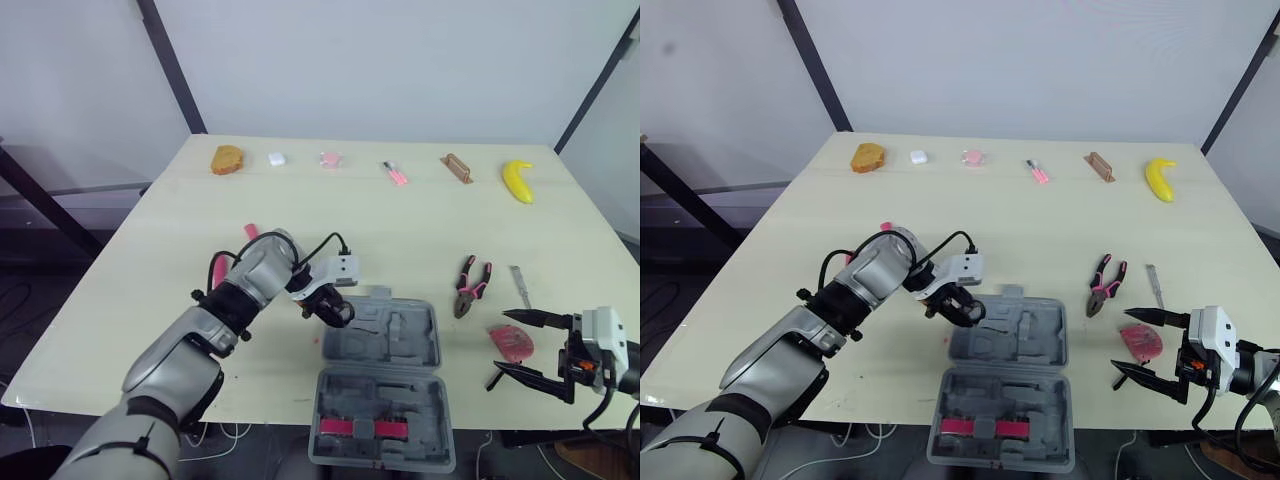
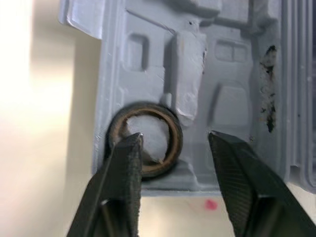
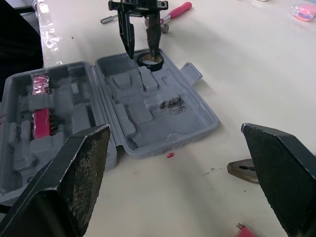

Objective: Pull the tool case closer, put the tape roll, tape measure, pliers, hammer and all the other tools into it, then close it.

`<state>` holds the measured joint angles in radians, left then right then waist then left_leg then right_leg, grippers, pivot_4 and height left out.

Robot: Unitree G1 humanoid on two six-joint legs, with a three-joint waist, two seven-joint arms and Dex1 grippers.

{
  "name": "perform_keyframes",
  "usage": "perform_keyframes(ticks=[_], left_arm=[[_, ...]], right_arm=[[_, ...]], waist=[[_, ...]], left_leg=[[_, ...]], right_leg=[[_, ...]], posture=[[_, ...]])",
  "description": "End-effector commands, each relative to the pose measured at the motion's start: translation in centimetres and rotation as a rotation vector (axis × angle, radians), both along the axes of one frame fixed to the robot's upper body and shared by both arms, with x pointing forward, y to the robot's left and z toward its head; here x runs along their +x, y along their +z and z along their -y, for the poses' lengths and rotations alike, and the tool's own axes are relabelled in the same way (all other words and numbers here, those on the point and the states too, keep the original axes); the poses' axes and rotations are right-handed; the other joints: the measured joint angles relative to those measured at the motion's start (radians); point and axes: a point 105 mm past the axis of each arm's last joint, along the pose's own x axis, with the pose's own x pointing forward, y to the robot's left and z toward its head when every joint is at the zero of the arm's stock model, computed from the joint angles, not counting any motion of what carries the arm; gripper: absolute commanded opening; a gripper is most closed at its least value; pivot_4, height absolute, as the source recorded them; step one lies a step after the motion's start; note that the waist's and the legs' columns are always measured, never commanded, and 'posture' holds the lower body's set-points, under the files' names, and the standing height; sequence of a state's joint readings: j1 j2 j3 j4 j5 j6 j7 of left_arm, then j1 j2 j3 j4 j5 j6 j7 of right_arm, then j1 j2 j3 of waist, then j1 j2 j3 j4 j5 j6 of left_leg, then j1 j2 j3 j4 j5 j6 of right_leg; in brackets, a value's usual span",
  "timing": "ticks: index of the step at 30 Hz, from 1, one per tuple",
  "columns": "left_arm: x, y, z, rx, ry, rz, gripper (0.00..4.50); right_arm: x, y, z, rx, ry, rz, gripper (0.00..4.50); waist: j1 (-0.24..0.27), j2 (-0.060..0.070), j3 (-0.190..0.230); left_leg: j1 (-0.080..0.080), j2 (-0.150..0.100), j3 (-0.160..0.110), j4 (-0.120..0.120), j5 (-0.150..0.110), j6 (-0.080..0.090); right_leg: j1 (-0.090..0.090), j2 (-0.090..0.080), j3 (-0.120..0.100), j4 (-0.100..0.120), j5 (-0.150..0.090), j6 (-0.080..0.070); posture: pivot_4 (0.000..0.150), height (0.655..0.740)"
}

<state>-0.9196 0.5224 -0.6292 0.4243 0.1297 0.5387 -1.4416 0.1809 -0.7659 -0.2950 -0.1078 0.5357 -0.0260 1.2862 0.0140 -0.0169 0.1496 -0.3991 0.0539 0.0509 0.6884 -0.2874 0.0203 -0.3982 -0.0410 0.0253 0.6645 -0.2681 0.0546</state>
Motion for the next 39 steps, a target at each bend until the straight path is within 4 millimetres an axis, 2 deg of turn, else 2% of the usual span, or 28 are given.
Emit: perform_keyframes(ticks=[1,7,10,14,20,25,27,28,29,31,39], left_arm=[[0.1,1.1,0.4,-0.006,-0.034,0.043,2.35],[-0.3,2.6,0.5,-0.079,-0.032,0.054,2.35],[-0.4,2.5,-0.5,-0.108,-0.013,0.052,2.35],[-0.9,2.6,-1.6,-0.27,-0.001,0.022,2.35],[-0.7,1.4,-4.1,-0.48,0.062,0.059,2.35],[-0.8,1.9,-3.4,-0.664,0.076,0.027,2.35],[-0.7,1.2,-3.4,-0.647,0.054,0.042,2.35],[-0.6,0.9,-3.5,-0.627,0.046,0.056,1.88],[-0.4,0.7,-3.4,-0.631,0.047,0.061,1.63],[-0.1,0.5,-3.3,-0.634,0.041,0.07,0.82],[0.3,-1.2,-1.6,-0.625,-0.023,0.128,0.82]], right_arm=[[0.0,0.8,0.5,-0.016,-0.004,0.036,4.5],[0.0,0.8,0.5,-0.013,-0.009,0.036,4.5],[0.0,0.9,0.3,-0.005,-0.014,0.04,4.5],[0.0,0.8,0.2,0.001,-0.022,0.041,4.5],[0.4,0.5,-0.4,0.019,-0.034,0.053,4.5],[0.4,0.2,-0.8,0.033,-0.046,0.06,4.5],[0.4,0.0,-1.1,0.04,-0.049,0.063,4.5],[0.5,0.0,-1.3,0.043,-0.05,0.066,4.5],[0.5,0.0,-1.4,0.048,-0.052,0.073,4.5],[0.6,0.1,-1.7,0.057,-0.056,0.082,4.5],[0.6,0.4,-2.3,0.073,-0.059,0.101,4.5]], waist=[[0.0,0.0,0.0],[0.0,0.0,0.0],[-0.003,0.0,0.0],[-0.003,0.0,0.0],[0.001,0.0,0.0],[0.005,0.0,0.0],[0.002,0.0,0.0],[0.001,0.0,0.0],[-0.001,0.001,0.0],[-0.003,0.001,0.0],[0.001,0.0,0.0]], left_leg=[[0.0,0.0,0.0,0.0,0.0,0.0],[0.0,0.0,0.0,0.0,0.0,0.0],[0.0,0.0,-0.001,0.0,0.0,0.0],[0.001,0.0,-0.002,0.0,0.0,0.0],[0.0,0.0,-0.001,0.0,0.0,0.0],[0.0,0.0,0.001,0.001,0.0,0.0],[0.0,0.0,0.001,0.001,0.0,0.0],[0.0,0.0,0.001,0.001,0.0,0.0],[0.0,0.0,0.001,0.001,0.0,0.0],[0.0,0.0,0.001,0.001,0.0,0.0],[0.0,0.0,0.001,0.001,0.0,0.0]], right_leg=[[0.0,0.0,0.0,0.0,0.0,0.0],[0.0,0.0,0.0,0.0,0.0,0.0],[0.0,0.0,0.0,0.0,0.0,0.0],[0.0,0.0,0.0,0.0,0.0,0.0],[0.0,0.0,0.0,0.0,0.0,0.0],[0.0,0.0,-0.001,0.0,0.0,0.0],[0.0,0.0,-0.001,0.0,0.0,0.0],[0.0,0.0,-0.001,0.0,0.0,0.0],[0.0,0.0,-0.001,0.0,0.0,0.0],[0.0,0.001,-0.001,0.0,0.0,0.0],[0.0,0.001,-0.001,0.0,0.0,0.0]], posture=[[0.15,0.74],[0.15,0.74],[0.15,0.74],[0.15,0.74],[0.15,0.74],[0.15,0.74],[0.15,0.74],[0.15,0.74],[0.15,0.74],[0.15,0.74],[0.15,0.74]])
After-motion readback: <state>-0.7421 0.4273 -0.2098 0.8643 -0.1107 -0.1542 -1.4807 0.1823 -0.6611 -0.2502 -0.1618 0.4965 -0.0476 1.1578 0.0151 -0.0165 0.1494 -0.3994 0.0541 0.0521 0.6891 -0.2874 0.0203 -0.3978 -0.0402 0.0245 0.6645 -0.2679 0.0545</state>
